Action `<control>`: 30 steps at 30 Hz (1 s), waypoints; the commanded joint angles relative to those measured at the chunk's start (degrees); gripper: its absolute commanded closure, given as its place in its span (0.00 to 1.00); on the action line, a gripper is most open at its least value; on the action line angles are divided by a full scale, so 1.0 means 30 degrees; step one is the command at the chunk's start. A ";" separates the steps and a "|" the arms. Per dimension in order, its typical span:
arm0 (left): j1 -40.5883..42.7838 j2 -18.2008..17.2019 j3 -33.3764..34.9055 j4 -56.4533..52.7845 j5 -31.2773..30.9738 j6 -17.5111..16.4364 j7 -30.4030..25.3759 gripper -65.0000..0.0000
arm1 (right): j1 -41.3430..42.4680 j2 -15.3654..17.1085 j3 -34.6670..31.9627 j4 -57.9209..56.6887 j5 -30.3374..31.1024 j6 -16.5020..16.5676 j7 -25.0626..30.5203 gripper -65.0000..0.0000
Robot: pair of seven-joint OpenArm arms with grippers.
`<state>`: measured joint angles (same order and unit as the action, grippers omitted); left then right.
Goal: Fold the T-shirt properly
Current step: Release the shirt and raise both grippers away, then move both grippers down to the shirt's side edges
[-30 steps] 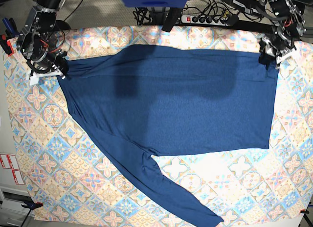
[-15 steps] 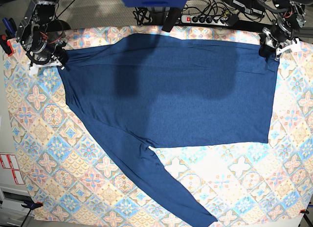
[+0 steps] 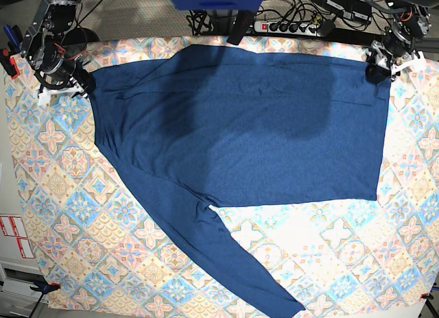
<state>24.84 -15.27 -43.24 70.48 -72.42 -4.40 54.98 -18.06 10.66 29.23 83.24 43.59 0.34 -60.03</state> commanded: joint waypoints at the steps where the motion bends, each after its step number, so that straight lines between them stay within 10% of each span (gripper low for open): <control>1: 0.0496 -0.0259 -0.0164 0.0053 0.0800 0.0486 -0.0056 0.63 | 0.0029 0.0302 0.0439 0.0253 -0.0099 -0.0040 0.0039 0.61; 16: 0.0848 -0.0405 -0.3153 0.5533 0.0654 0.0486 -0.0056 0.63 | 0.2344 0.0272 0.1171 0.1923 -0.0099 -0.0040 -0.0752 0.61; 30: -0.9115 -0.1753 -0.0369 0.2163 0.6573 0.0486 -0.0056 0.62 | 0.7531 0.0272 -0.4924 0.1102 -0.2971 -0.0040 -0.0986 0.61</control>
<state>-2.11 -19.05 -44.10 75.66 -51.51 -2.39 55.31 3.60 10.79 14.22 85.80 33.50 -0.08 -63.70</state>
